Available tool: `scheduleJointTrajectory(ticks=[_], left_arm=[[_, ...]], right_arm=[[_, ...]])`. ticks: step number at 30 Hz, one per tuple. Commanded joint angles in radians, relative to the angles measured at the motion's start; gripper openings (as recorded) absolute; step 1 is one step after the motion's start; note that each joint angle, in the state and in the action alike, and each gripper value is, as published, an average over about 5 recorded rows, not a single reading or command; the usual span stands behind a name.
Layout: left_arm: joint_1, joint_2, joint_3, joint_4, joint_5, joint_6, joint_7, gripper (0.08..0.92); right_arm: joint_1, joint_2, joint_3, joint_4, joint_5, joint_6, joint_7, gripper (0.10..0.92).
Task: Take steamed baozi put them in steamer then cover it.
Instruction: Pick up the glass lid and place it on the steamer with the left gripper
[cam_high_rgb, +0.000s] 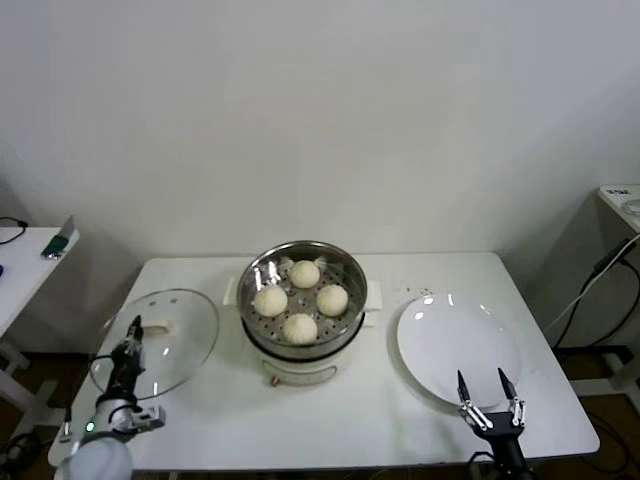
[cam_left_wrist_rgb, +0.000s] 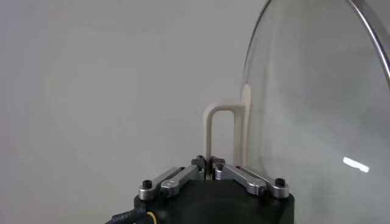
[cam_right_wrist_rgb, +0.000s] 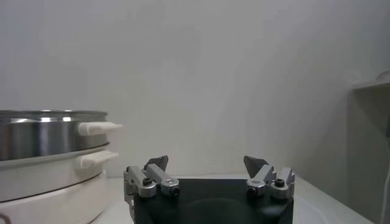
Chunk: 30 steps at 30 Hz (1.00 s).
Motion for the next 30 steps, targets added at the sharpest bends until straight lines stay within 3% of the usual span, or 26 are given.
scheduleJointTrajectory(ticks=[1,7,12,22,30], left_arm=[[0.04,0.126,0.0,-0.39,-0.16,0.19,0.19,0.138],[-0.039,0.146,0.101,-0.476,-0.121,0.312,0.278,0.138],[-0.132,0.111,0.277,-0.505,-0.019,0.399,0.337,0.138],[-0.318,-0.083,0.61,-0.412,0.21,0.501,0.464,0.138],[-0.372,-0.253,0.713,-0.3,0.349,0.51,0.477,0.138]], right_arm=[[0.001,0.003,0.002,-0.003,-0.038,-0.007,0.037,0.823],[0.0,0.002,0.002,-0.005,-0.043,-0.006,0.046,0.823],[0.005,0.001,0.0,-0.008,-0.043,-0.001,0.047,0.823],[0.014,-0.003,-0.002,-0.003,-0.045,-0.003,0.051,0.823],[0.026,-0.003,-0.004,-0.01,-0.043,-0.001,0.056,0.823]])
